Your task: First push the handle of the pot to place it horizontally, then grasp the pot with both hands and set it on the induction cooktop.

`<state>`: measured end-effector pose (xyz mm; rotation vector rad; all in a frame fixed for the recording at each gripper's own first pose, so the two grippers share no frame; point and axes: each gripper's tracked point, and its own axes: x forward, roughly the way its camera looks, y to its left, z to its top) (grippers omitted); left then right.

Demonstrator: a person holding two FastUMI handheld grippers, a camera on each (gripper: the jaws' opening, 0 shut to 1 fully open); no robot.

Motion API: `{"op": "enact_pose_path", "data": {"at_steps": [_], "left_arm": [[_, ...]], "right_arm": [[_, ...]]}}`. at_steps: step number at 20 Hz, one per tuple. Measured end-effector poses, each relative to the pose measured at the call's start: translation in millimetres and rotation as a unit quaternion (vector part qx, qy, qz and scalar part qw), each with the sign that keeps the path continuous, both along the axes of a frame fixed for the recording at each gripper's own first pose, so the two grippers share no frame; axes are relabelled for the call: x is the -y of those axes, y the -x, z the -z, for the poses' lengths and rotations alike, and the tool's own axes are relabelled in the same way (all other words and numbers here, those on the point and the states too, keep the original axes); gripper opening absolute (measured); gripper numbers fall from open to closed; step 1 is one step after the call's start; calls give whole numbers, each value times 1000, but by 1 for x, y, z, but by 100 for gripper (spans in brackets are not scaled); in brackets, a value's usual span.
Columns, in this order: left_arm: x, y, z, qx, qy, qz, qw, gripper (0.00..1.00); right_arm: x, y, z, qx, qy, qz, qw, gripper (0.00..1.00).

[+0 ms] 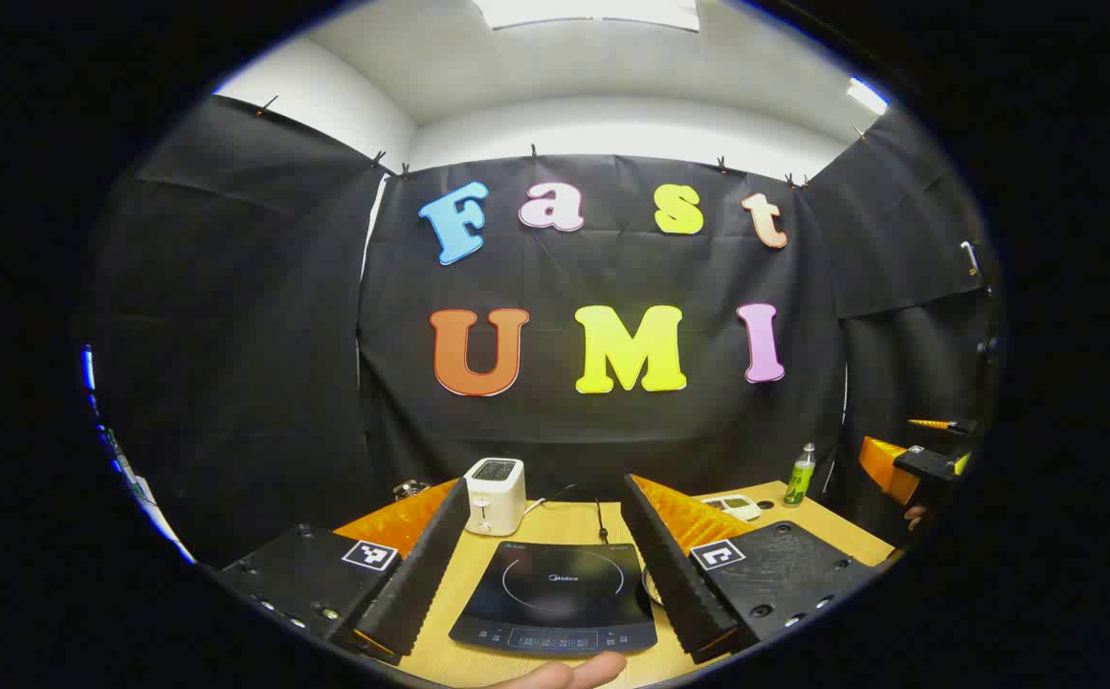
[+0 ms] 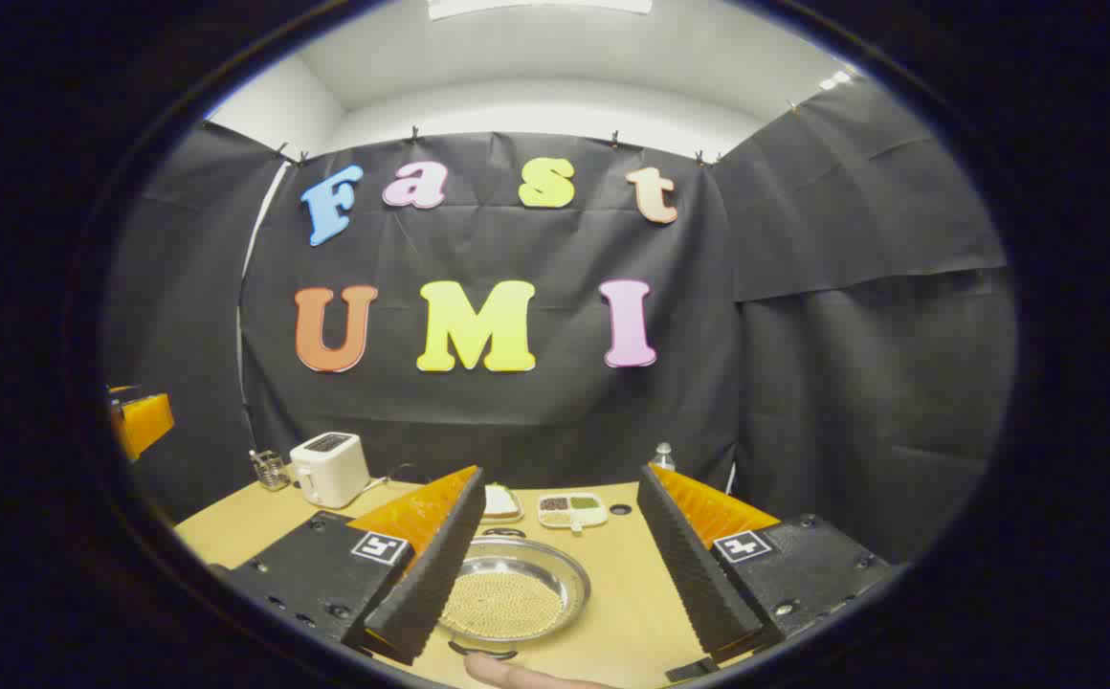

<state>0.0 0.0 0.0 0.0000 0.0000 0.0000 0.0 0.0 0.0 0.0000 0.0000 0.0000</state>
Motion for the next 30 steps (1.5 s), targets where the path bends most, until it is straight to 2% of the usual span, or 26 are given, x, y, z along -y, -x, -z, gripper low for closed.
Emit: {"op": "enact_pose_path", "data": {"at_steps": [6,7,10,12,13,14,16,18,19,22,23,26,27,30], "left_arm": [[8,7,2,-3,0,17,1000,95],[8,8,3,-4,-1,18,1000,95],[6,8,-1,-1,7,14,1000,95],[4,8,-3,1,16,16,1000,95],[3,8,-4,2,19,16,1000,95],[2,8,-4,3,18,15,1000,95],[-4,8,-5,10,9,8,1000,95],[-7,10,-3,7,1,5,1000,95],[-4,10,1,5,3,9,1000,95],[-4,12,2,6,5,15,1000,95],[-6,13,2,7,2,15,1000,95],[-5,17,4,10,-3,18,1000,95],[-5,18,5,11,-5,18,1000,95],[-5,23,6,14,-3,19,1000,95]], "right_arm": [[1,10,-15,13,1,-2,1000,96],[2,11,-16,15,-3,-2,1000,100],[3,11,-20,20,-3,-1,1000,100],[-4,11,-13,3,-3,-13,1000,96],[-5,10,-10,-6,-2,-18,1000,100],[-6,10,-9,-11,-2,-23,1000,96],[-9,7,-10,-18,2,-29,999,100],[-11,4,-8,-22,3,-32,999,100],[-14,2,-7,-23,1,-37,999,96],[-24,-3,-6,-26,-4,-49,998,100],[-28,-4,-2,-29,-5,-52,998,96],[-39,-10,6,-39,3,-61,997,96],[-42,-12,9,-40,5,-61,997,100],[-55,-20,21,-54,6,-64,996,94]]}}
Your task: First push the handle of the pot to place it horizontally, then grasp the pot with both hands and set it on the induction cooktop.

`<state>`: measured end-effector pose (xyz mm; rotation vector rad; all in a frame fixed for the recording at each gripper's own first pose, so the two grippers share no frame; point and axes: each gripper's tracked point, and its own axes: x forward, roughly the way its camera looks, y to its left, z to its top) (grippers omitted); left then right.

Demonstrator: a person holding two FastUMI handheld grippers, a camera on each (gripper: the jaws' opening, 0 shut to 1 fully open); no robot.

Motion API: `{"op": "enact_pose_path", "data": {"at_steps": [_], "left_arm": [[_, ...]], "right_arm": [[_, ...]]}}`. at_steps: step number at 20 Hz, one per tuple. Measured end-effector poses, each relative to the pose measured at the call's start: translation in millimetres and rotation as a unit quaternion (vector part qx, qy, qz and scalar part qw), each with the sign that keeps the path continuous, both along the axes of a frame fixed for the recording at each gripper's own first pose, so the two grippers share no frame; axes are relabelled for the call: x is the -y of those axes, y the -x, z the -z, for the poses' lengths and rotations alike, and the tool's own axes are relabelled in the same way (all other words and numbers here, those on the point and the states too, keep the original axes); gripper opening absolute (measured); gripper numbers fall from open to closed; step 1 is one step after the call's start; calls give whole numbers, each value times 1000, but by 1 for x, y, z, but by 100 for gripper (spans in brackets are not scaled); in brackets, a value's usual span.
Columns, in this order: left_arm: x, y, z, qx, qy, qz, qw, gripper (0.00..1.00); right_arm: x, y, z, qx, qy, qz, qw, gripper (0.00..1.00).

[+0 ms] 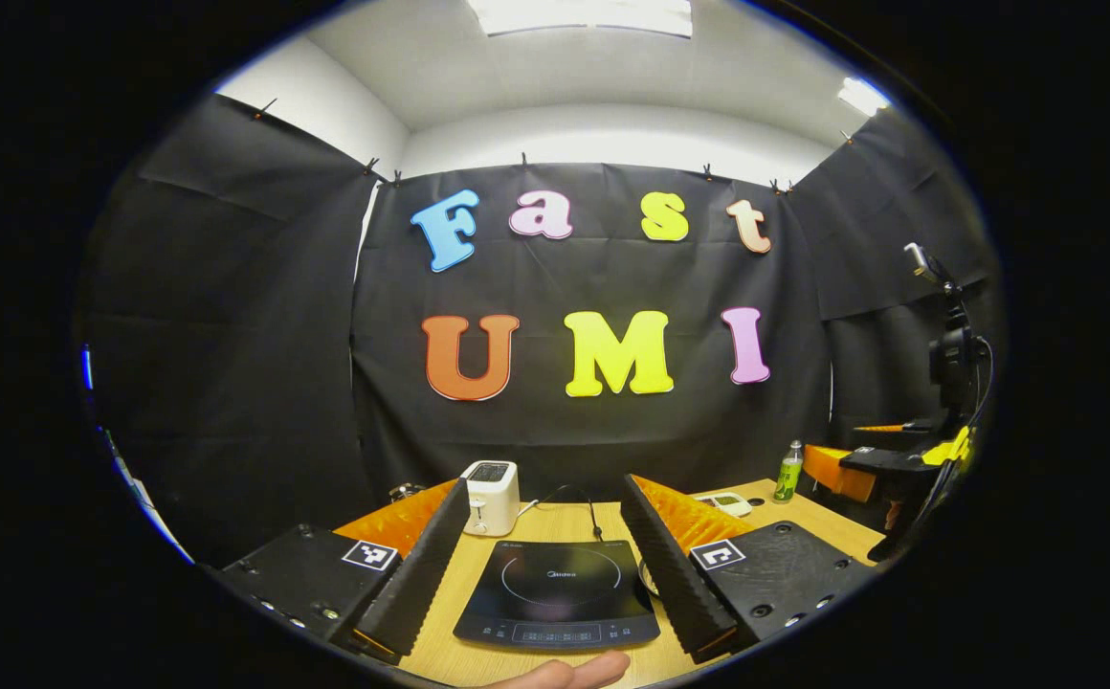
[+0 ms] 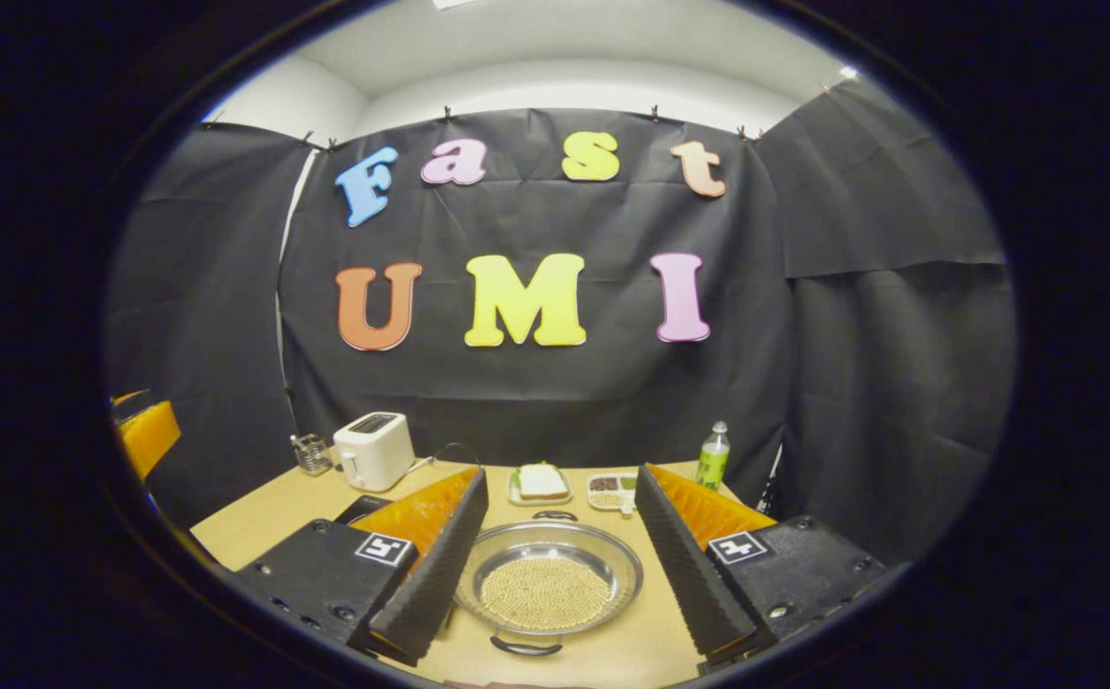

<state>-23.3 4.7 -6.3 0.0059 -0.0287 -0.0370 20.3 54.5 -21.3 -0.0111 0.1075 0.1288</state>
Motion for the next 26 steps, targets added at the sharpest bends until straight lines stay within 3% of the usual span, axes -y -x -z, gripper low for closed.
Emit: {"op": "enact_pose_path", "data": {"at_steps": [1,7,9,12,19,26], "left_arm": [[0,1,1,2,2,1,1000,95],[-7,7,7,5,5,-2,1000,95],[-9,6,12,2,5,-3,1000,95],[-15,5,17,-3,5,-11,1000,95],[-22,8,19,-1,-4,-18,1000,95],[-30,12,20,-2,3,-24,1000,95]], "right_arm": [[-3,-3,7,-10,0,0,1000,95],[-29,-15,46,-55,10,-19,998,63],[-39,-17,59,-73,13,-29,997,46],[-55,-18,83,-112,5,-47,993,2],[-83,-8,177,-246,47,-83,965,4],[-101,5,230,-312,57,-108,942,4]]}}
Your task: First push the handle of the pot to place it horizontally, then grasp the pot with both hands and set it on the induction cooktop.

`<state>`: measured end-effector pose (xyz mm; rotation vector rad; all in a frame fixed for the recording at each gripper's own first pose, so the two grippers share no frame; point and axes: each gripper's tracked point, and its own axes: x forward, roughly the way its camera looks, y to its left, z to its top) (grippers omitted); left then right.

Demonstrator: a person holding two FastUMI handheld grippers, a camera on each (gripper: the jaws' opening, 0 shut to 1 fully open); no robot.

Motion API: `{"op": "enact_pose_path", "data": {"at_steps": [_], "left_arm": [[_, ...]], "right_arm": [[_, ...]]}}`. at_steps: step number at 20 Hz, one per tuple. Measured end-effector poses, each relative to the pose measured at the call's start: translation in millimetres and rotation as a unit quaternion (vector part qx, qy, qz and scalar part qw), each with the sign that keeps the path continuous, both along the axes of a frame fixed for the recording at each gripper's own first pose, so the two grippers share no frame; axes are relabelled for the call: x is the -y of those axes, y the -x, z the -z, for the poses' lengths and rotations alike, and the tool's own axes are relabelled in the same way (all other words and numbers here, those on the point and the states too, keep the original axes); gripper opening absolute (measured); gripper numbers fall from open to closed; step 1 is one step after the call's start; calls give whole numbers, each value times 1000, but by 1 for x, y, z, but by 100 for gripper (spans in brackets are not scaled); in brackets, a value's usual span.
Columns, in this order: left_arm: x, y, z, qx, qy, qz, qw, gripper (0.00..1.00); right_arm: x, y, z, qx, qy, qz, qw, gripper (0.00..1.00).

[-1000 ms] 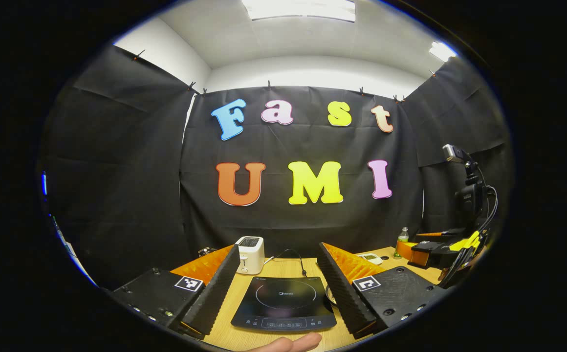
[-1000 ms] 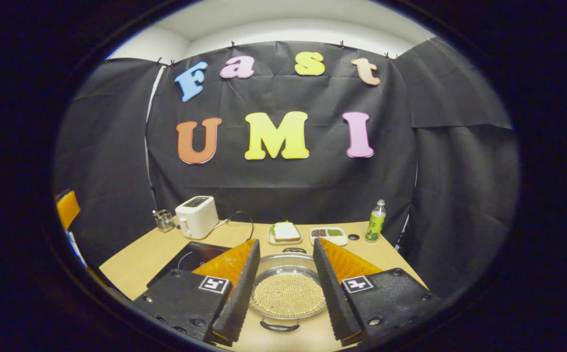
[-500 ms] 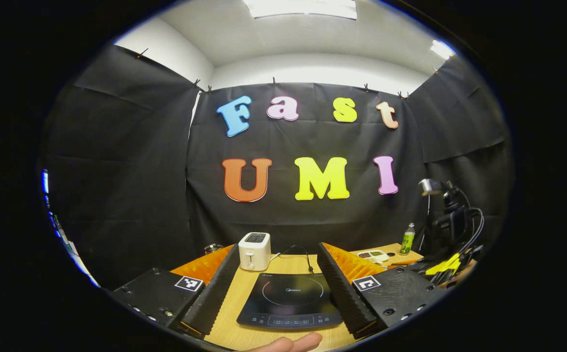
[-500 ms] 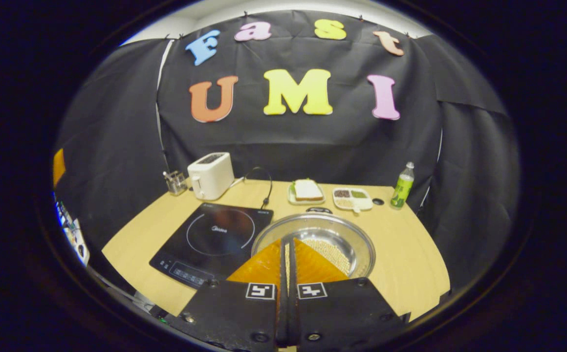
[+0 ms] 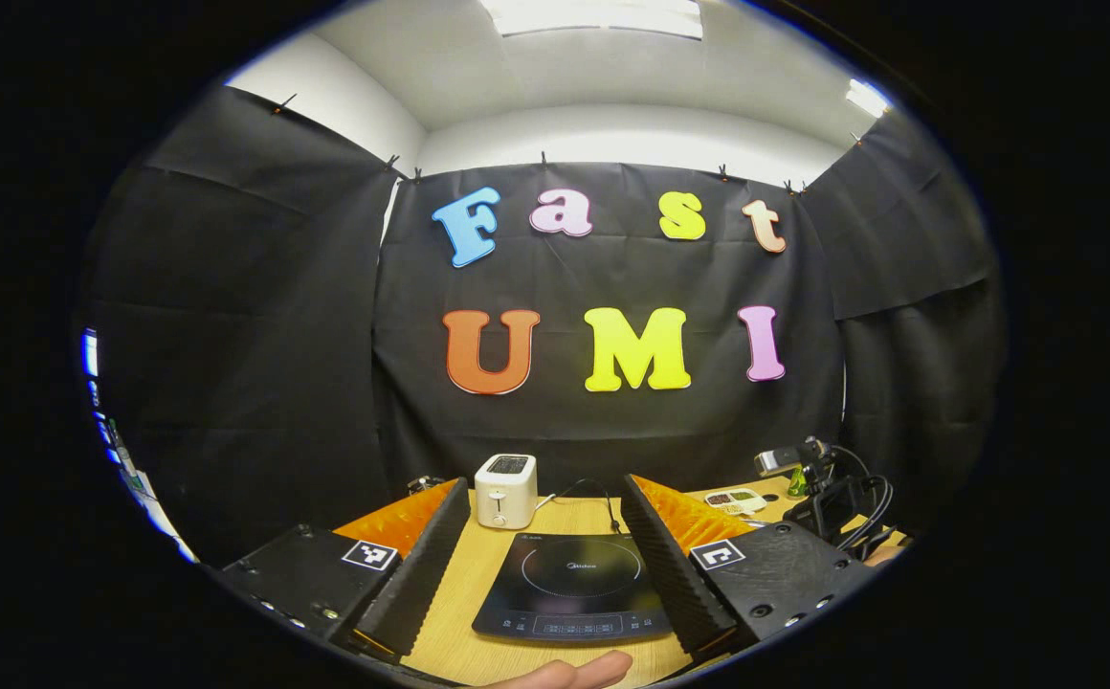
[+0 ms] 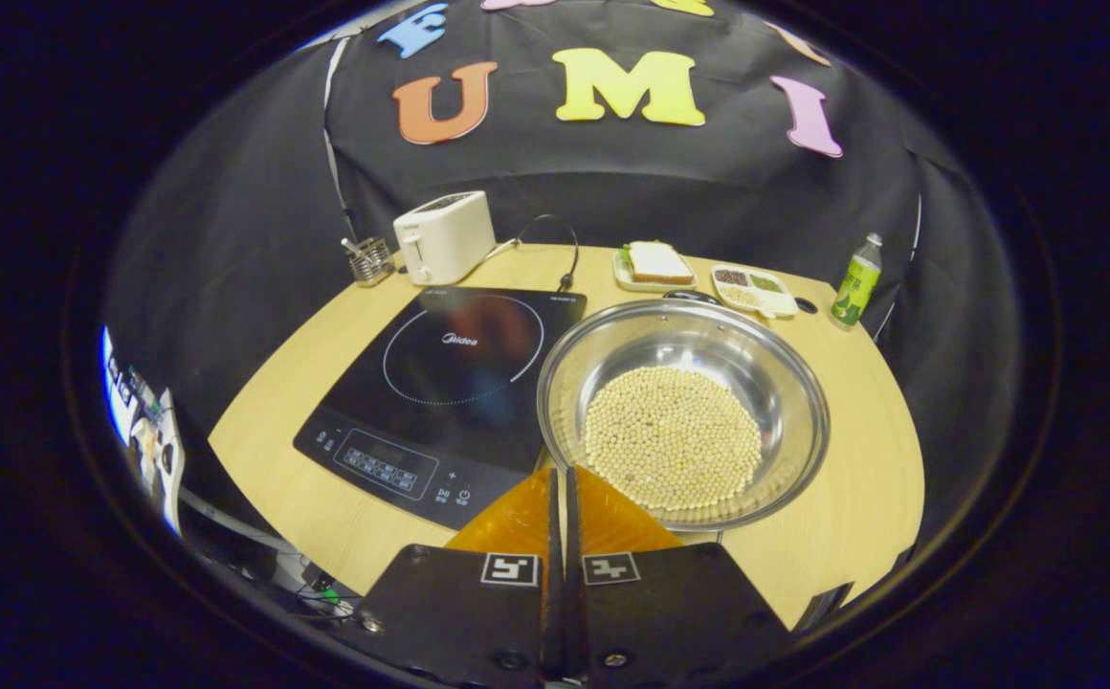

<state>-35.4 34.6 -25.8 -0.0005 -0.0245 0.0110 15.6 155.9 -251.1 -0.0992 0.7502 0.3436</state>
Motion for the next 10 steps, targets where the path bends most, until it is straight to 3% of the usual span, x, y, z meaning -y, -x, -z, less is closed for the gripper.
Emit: {"op": "enact_pose_path", "data": {"at_steps": [3,6,10], "left_arm": [[0,1,1,2,0,1,1000,95],[0,2,3,-1,-5,1,1000,95],[0,2,3,-2,-6,1,1000,95]], "right_arm": [[3,0,25,-24,15,7,1000,0],[3,5,45,-58,13,8,998,4],[13,3,50,-63,10,18,998,0]]}}
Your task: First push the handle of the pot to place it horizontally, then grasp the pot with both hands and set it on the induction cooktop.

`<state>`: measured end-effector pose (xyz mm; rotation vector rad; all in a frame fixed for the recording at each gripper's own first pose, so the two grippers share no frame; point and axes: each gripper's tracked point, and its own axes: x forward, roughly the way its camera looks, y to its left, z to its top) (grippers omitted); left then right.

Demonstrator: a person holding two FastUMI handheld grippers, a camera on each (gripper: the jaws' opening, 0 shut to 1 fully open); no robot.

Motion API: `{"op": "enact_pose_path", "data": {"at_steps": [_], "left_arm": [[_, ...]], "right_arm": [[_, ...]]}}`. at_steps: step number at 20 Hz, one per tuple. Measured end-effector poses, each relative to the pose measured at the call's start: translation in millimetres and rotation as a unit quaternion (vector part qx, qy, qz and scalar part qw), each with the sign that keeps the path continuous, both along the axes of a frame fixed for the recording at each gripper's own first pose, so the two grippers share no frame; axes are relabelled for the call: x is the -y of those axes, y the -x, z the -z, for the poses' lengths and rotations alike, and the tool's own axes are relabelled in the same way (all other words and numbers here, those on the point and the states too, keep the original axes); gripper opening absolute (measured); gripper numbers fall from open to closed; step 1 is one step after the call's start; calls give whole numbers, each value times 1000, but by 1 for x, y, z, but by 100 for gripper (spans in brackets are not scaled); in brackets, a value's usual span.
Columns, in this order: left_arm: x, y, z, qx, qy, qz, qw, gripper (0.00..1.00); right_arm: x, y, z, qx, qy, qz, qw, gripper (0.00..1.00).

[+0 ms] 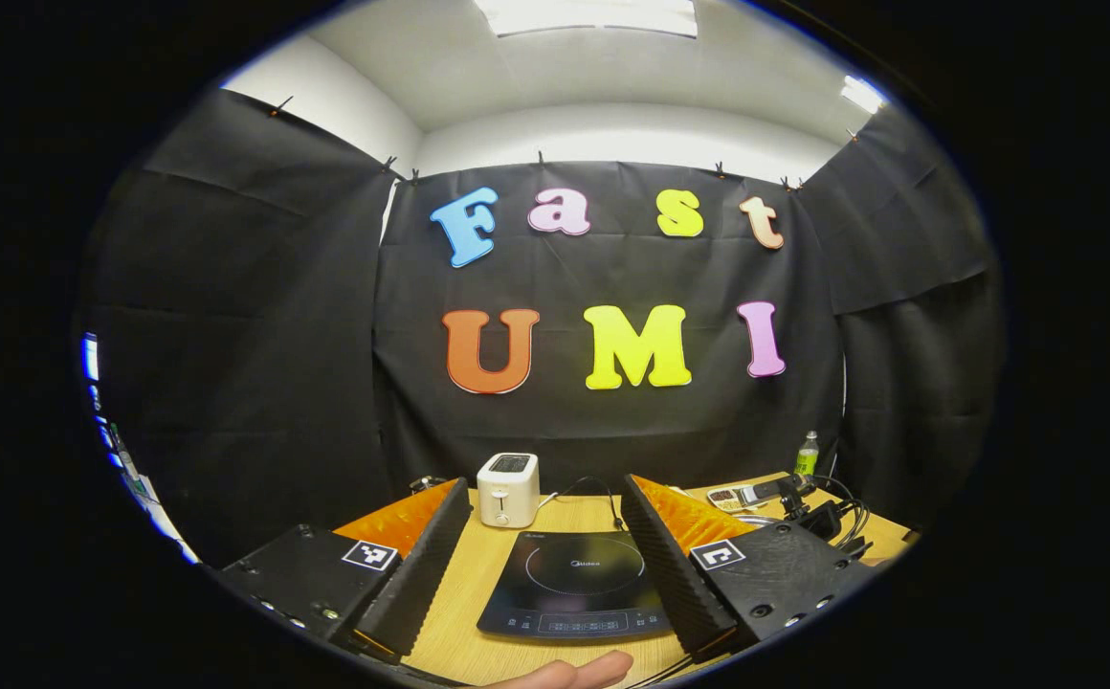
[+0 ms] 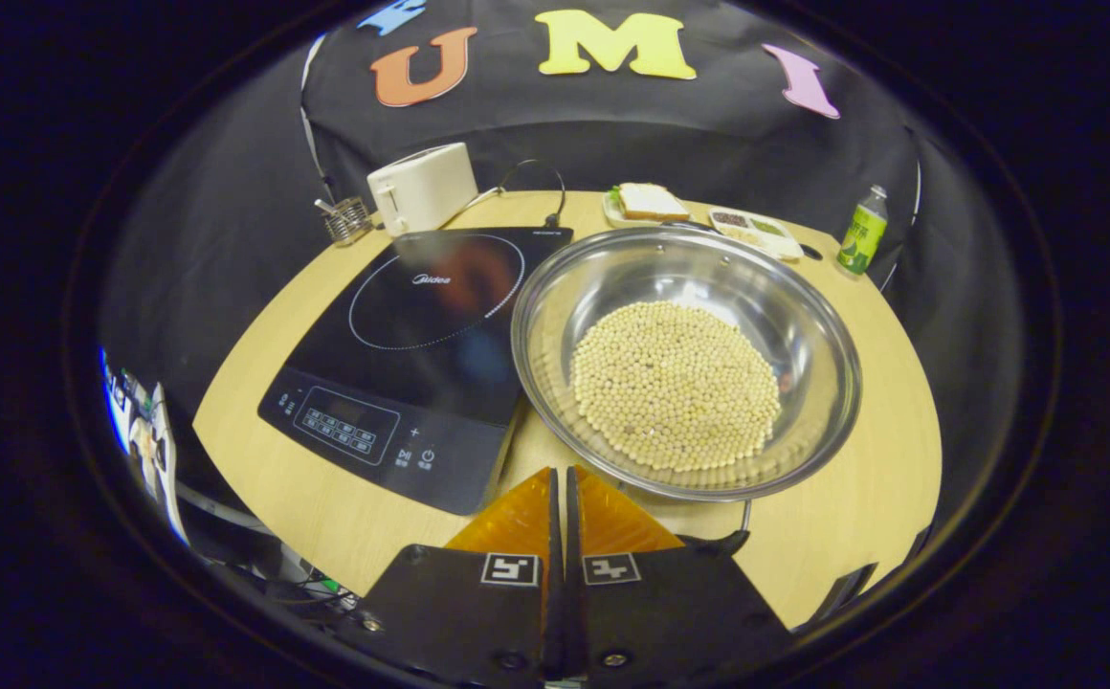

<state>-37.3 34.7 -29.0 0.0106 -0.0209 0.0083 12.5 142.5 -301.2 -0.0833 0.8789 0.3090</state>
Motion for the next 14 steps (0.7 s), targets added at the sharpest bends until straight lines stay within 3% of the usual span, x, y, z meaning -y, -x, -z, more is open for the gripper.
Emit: {"op": "enact_pose_path", "data": {"at_steps": [2,14], "left_arm": [[2,0,-2,2,2,0,1000,95],[16,2,2,5,-3,10,1000,95]], "right_arm": [[5,0,-2,3,4,3,1000,4],[44,14,10,-22,8,-3,1000,4]]}}
